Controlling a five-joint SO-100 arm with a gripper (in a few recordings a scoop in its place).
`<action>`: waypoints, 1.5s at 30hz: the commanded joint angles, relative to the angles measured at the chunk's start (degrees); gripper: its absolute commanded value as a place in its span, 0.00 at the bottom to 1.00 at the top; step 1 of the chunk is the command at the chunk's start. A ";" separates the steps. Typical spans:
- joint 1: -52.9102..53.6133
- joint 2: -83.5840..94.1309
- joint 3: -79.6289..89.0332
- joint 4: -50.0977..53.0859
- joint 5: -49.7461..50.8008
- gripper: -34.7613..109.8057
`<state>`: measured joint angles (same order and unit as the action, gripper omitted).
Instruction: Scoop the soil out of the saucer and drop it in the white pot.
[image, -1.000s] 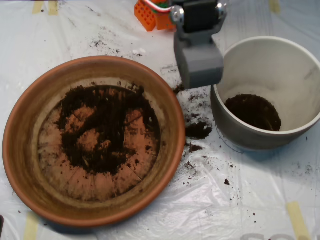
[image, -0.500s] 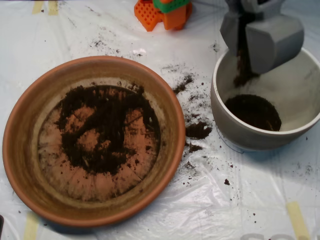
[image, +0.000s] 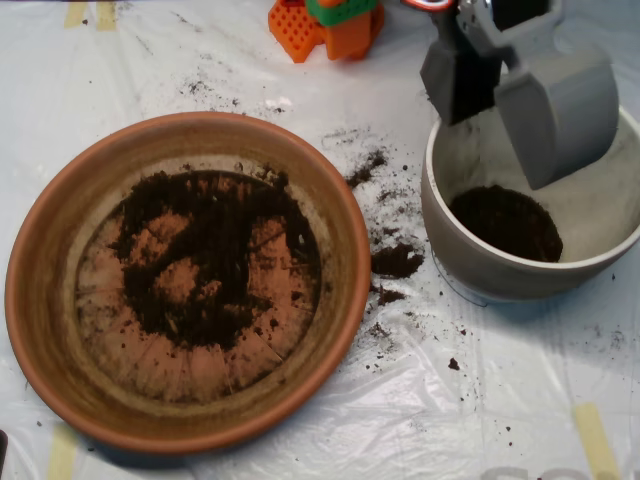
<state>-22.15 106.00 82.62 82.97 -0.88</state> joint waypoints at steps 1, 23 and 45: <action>0.26 4.92 -1.85 -0.79 0.62 0.49; 30.67 11.87 15.29 -9.93 -0.88 0.48; 42.19 -3.25 34.37 -23.12 -11.34 0.62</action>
<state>18.54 103.89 120.94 59.15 -10.63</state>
